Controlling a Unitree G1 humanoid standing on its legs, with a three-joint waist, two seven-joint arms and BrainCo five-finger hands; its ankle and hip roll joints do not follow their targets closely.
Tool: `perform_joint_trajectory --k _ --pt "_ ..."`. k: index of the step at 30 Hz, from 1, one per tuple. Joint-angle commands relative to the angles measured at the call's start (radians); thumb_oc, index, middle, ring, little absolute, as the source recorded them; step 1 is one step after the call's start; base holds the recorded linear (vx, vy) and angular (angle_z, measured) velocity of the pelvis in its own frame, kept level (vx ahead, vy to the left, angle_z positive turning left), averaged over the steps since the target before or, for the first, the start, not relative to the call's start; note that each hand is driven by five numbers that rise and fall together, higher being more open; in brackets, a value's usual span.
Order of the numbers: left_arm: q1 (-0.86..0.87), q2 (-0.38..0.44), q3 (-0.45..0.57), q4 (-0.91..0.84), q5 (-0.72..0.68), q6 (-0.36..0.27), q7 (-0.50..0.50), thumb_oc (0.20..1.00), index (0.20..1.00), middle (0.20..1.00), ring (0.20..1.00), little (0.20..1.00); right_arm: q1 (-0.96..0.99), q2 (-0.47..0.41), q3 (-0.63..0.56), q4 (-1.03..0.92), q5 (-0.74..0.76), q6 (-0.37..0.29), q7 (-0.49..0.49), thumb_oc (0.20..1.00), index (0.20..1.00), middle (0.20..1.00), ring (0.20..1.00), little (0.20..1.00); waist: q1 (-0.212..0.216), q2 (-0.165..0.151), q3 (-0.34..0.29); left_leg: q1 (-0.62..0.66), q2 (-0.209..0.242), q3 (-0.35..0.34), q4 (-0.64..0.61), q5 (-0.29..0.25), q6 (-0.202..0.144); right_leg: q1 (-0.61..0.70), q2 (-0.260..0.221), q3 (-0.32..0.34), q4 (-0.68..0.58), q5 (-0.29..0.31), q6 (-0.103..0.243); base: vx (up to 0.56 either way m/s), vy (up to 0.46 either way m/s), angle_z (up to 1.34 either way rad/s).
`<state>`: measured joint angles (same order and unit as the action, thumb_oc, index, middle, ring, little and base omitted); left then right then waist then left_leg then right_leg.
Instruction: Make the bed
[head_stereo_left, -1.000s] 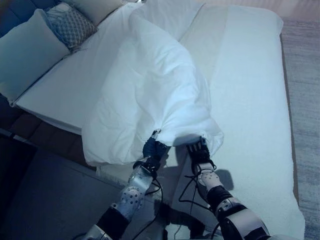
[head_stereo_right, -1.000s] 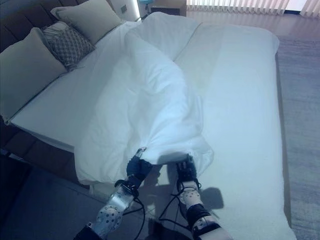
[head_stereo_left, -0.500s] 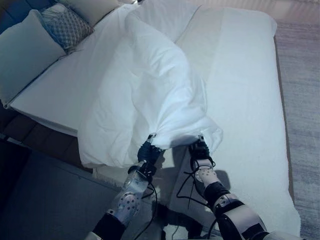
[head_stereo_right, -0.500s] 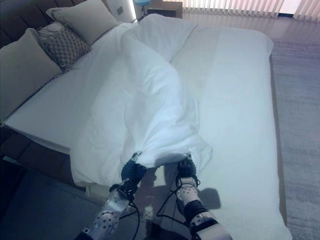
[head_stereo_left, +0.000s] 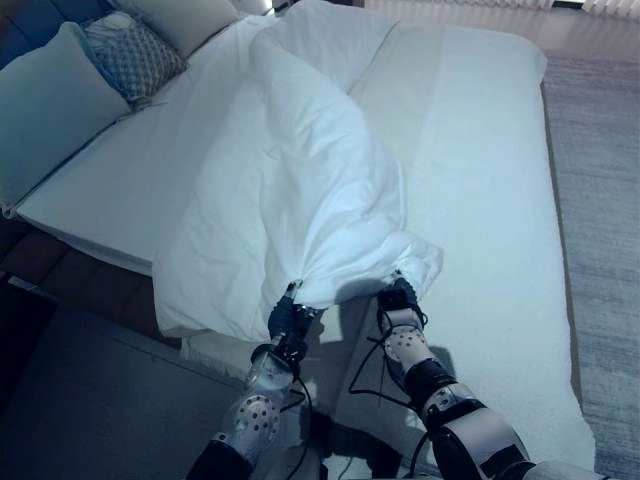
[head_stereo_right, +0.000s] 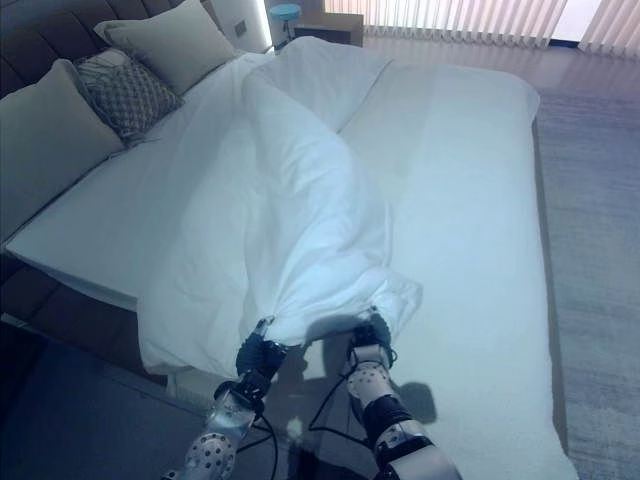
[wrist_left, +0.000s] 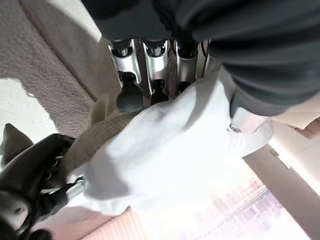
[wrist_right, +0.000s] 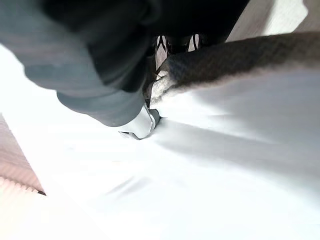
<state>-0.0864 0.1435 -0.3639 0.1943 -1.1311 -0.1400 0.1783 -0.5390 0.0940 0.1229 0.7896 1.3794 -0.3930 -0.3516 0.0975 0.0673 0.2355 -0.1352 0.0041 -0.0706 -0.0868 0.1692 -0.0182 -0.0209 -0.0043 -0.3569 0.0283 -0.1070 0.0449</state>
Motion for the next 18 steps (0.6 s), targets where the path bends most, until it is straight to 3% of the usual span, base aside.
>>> perform_joint_trajectory --k 1,9,13,16,17,18 --pt "0.033 0.043 0.138 -0.002 0.031 -0.110 0.008 0.200 0.200 0.200 0.200 0.200 0.024 -0.123 -0.083 -0.085 -0.110 -0.086 -0.016 0.200 0.200 0.200 0.200 0.200 0.002 -0.061 -0.049 0.128 -0.075 0.059 0.000 -0.191 0.011 0.011 -0.073 0.121 -0.087 0.140 0.076 0.00 0.000 0.00" --pt "0.038 0.013 0.207 0.042 0.066 -0.118 0.019 0.200 0.200 0.200 0.200 0.200 0.186 -0.147 -0.044 -0.182 -0.208 -0.020 0.012 0.200 0.200 0.200 0.200 0.200 -0.033 -0.049 -0.072 0.172 -0.065 0.064 0.000 -0.183 0.007 0.029 -0.065 0.160 -0.024 0.091 0.056 -0.01 -0.019 -0.10" --pt "-0.002 -0.019 0.231 0.060 0.087 -0.140 0.051 0.200 0.200 0.200 0.200 0.200 0.247 -0.159 -0.018 -0.226 -0.223 -0.008 0.027 0.200 0.200 0.200 0.200 0.200 -0.041 -0.046 -0.051 0.148 -0.074 -0.022 0.048 -0.171 -0.004 0.013 -0.088 0.147 0.013 0.091 0.050 -0.14 0.048 -0.01" --pt "-0.012 -0.046 0.267 0.070 0.078 -0.161 0.068 0.200 0.200 0.200 0.200 0.200 0.284 -0.160 -0.013 -0.255 -0.222 0.004 0.037 0.200 0.200 0.200 0.200 0.200 -0.061 -0.061 -0.056 0.138 -0.002 -0.021 0.098 -0.209 -0.028 -0.018 -0.136 0.152 0.018 0.114 0.065 -0.14 0.235 0.03" --pt "-0.014 -0.039 0.290 0.075 0.088 -0.179 0.080 0.200 0.200 0.200 0.200 0.200 0.306 -0.166 0.006 -0.275 -0.219 0.014 0.049 0.200 0.200 0.200 0.200 0.200 -0.061 -0.073 -0.079 0.143 0.076 -0.055 0.116 -0.207 -0.042 -0.045 -0.171 0.171 0.015 0.129 0.085 -0.08 0.275 0.10" --pt "-0.013 -0.040 0.290 0.075 0.088 -0.179 0.080 0.200 0.200 0.200 0.200 0.200 0.307 -0.166 0.007 -0.276 -0.219 0.015 0.049 0.200 0.200 0.200 0.200 0.200 -0.061 -0.073 -0.081 0.142 0.077 -0.055 0.116 -0.208 -0.042 -0.047 -0.170 0.171 0.016 0.128 0.085 -0.05 0.321 -0.01"
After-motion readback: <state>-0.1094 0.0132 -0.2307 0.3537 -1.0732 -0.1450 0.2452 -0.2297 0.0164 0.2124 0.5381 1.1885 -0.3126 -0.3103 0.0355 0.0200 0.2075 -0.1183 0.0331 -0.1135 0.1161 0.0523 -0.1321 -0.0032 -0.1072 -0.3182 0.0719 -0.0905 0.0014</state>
